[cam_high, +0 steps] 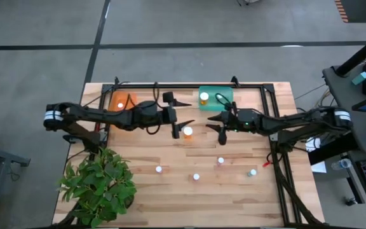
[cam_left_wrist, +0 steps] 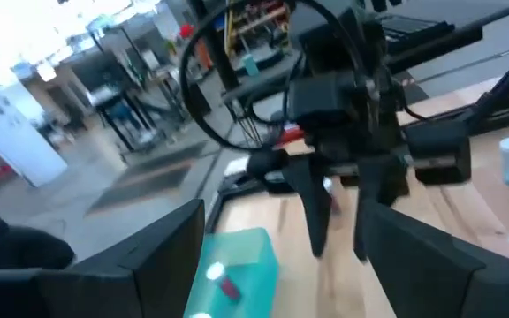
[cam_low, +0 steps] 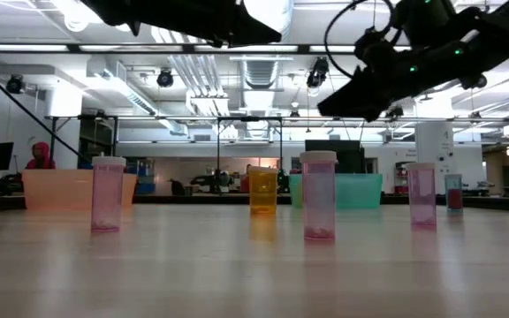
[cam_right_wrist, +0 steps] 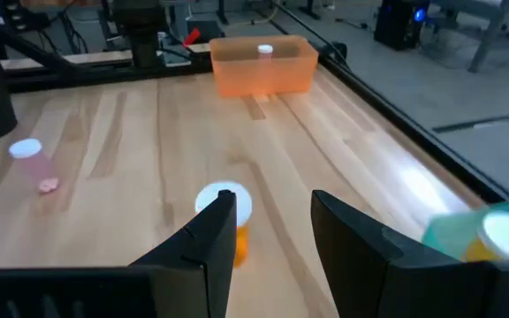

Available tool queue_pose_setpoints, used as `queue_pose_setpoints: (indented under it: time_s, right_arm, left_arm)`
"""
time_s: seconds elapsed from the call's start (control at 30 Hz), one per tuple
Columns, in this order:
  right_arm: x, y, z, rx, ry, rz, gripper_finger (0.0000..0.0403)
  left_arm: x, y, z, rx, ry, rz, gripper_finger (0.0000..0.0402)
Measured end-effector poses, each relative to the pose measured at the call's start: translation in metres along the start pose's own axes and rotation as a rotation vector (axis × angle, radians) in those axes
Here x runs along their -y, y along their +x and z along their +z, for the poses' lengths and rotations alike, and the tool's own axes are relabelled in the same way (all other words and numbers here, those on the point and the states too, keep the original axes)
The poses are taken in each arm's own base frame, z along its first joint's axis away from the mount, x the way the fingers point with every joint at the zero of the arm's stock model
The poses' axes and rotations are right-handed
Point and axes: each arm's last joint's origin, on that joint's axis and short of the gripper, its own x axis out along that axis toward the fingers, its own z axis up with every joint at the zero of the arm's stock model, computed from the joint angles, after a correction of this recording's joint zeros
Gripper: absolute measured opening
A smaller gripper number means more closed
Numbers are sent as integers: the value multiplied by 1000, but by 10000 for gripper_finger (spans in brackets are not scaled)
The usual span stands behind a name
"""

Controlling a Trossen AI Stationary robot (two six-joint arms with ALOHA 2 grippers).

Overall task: Pick and place medicine bottles into bin by pill shape (circle, oval)
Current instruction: Put the orange capsule bottle into the green bin

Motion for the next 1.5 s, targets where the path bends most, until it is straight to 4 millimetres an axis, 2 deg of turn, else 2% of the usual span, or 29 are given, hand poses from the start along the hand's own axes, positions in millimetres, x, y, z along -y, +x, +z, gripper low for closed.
queue_pose_setpoints:
  time_s: [0.2, 0.57, 0.7, 0.93, 1.37, 1.5]
  right_arm:
    - [-2, 36, -2, 5, -7, 0, 118]
    - [-5, 100, -13, -57, -12, 30, 14]
    - [-7, 116, -16, -71, -9, 74, 9]
    - [-8, 123, -25, -98, -8, 81, 9]
    - [-18, 122, -19, -40, -40, 110, 9]
    - [-19, 124, -24, -58, -41, 110, 9]
  left_arm:
    - [-9, -11, 1, 34, 28, 50, 281]
    - [-7, -19, -10, 42, 23, 81, 281]
    - [-8, -22, -10, 47, 22, 85, 281]
    - [-9, -25, -11, 45, 24, 88, 281]
    - [-9, -25, -11, 42, 24, 90, 281]
    - [-9, -25, -11, 44, 23, 91, 281]
